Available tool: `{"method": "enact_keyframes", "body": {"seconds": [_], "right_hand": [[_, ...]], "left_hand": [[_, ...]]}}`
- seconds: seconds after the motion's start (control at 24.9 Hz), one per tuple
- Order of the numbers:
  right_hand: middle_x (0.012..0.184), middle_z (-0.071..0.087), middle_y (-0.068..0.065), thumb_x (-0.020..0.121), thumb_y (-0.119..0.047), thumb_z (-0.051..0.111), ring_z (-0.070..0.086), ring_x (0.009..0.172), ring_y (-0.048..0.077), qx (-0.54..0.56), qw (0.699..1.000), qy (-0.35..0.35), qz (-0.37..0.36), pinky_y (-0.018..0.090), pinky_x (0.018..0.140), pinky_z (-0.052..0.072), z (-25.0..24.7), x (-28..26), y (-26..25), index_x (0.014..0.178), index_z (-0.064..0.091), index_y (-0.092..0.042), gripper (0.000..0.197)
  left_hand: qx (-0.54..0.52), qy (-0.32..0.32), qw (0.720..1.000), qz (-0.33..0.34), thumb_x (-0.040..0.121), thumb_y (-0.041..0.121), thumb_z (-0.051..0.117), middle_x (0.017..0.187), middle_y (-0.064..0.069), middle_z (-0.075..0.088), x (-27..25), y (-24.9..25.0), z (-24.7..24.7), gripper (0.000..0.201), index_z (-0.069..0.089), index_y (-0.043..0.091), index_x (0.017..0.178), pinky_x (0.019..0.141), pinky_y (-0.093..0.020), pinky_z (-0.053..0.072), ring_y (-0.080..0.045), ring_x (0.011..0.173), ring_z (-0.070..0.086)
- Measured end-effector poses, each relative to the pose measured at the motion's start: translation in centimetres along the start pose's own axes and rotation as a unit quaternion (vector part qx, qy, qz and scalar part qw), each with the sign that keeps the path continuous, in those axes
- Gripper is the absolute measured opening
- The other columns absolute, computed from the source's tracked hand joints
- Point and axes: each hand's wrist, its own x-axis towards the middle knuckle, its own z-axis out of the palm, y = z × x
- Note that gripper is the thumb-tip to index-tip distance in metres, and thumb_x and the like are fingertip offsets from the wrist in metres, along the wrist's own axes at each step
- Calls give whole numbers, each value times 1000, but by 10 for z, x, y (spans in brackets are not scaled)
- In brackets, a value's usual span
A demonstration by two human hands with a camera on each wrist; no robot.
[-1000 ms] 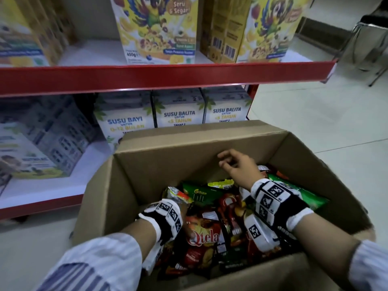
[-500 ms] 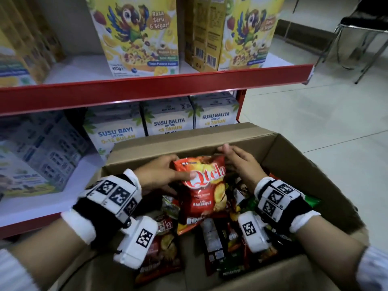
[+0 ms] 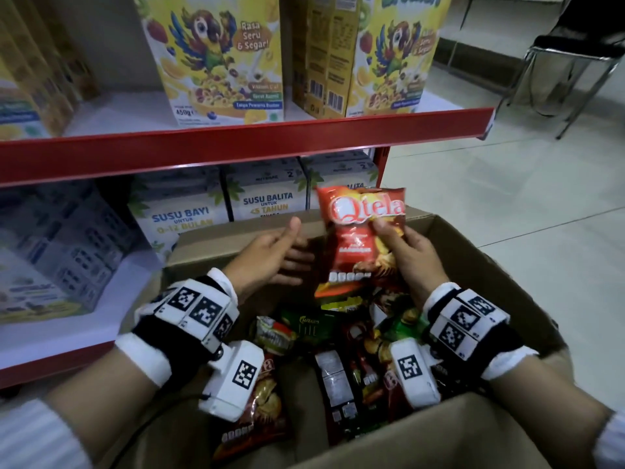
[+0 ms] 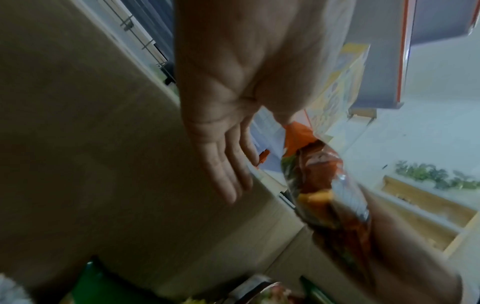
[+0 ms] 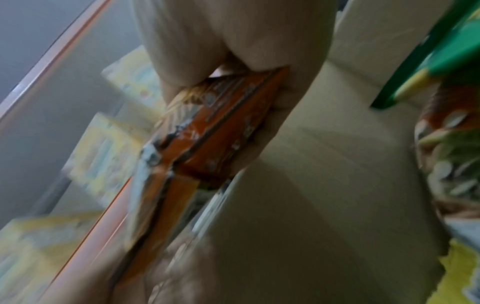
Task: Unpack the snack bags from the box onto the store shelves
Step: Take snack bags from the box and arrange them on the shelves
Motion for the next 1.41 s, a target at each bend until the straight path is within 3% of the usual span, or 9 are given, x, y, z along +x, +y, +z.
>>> {"method": "enact_keyframes", "body": {"seconds": [0.12, 0.32, 0.44, 0.52, 0.76, 1.01, 1.17, 1.25, 1.41], "right_hand": [[89, 76, -1, 69, -50, 74, 73, 80, 17, 36, 996, 85, -18, 28, 65, 57, -16, 9, -1, 102, 65, -23, 44], [92, 76, 0, 75, -48, 72, 73, 84, 18, 11, 995, 98, -10, 34, 76, 57, -13, 13, 5, 101, 65, -25, 35], [94, 76, 2, 78, -45, 71, 73, 84, 18, 16, 995, 97, -16, 32, 75, 57, -13, 16, 6, 103, 65, -23, 34], [96, 75, 2, 77, -44, 71, 73, 85, 18, 17, 996, 89, -15, 31, 74, 58, -12, 16, 7, 105, 64, -23, 36], [99, 74, 0, 68, -46, 74, 73, 84, 16, 43, 996, 73, -37, 25, 65, 58, -10, 14, 4, 116, 58, -25, 55], [111, 70, 1, 76, -47, 70, 70, 95, 21, 56, 988, 129, -59, 42, 83, 57, -12, 12, 1, 123, 54, -29, 53], [108, 70, 1, 68, -54, 67, 71, 90, 19, 9, 997, 68, -20, 38, 80, 57, -4, 7, 9, 110, 53, -34, 48], [106, 71, 3, 68, -52, 66, 72, 87, 19, 16, 999, 35, 1, 34, 72, 58, -1, 5, 12, 113, 53, -31, 51], [100, 74, 2, 69, -51, 64, 73, 84, 18, 20, 1000, -11, 15, 33, 70, 57, 1, 5, 15, 113, 54, -31, 50]], "left_hand": [[249, -27, 968, -29, 96, 29, 50, 108, -12, 67, 20, -44, 6, 19, 60, 13, 100, 72, -28, 50, -18, 88, 63], [579, -88, 810, 18, 90, 24, 58, 138, -4, 51, 48, -113, 12, 47, 45, 18, 135, 103, -29, 33, -21, 127, 48], [709, -100, 696, 48, 91, 29, 52, 142, -1, 45, 55, -134, 22, 53, 36, 21, 141, 107, -35, 21, -20, 133, 35], [741, -82, 666, 38, 93, 28, 47, 138, -3, 51, 56, -138, 30, 45, 40, 22, 137, 106, -35, 22, -22, 131, 37], [577, -87, 812, 24, 85, 25, 66, 118, -2, 65, 38, -73, 22, 35, 61, 25, 119, 93, -28, 47, -22, 112, 61], [381, -46, 922, 50, 43, 55, 83, 98, 28, 66, -13, 34, -41, 63, 66, 35, 100, 73, -4, 43, 12, 88, 60], [226, 31, 972, 64, 34, 49, 91, 96, 3, 72, -18, 50, -62, 61, 70, 26, 87, 78, -26, 45, -15, 84, 63], [120, 40, 989, 76, 35, 40, 93, 89, -1, 75, -17, 47, -54, 54, 74, 22, 82, 65, -21, 50, -16, 74, 65], [-61, 104, 991, 56, 35, 43, 93, 99, -15, 74, -5, 32, -25, 92, 63, -1, 111, 77, -38, 59, -32, 93, 71]]}}
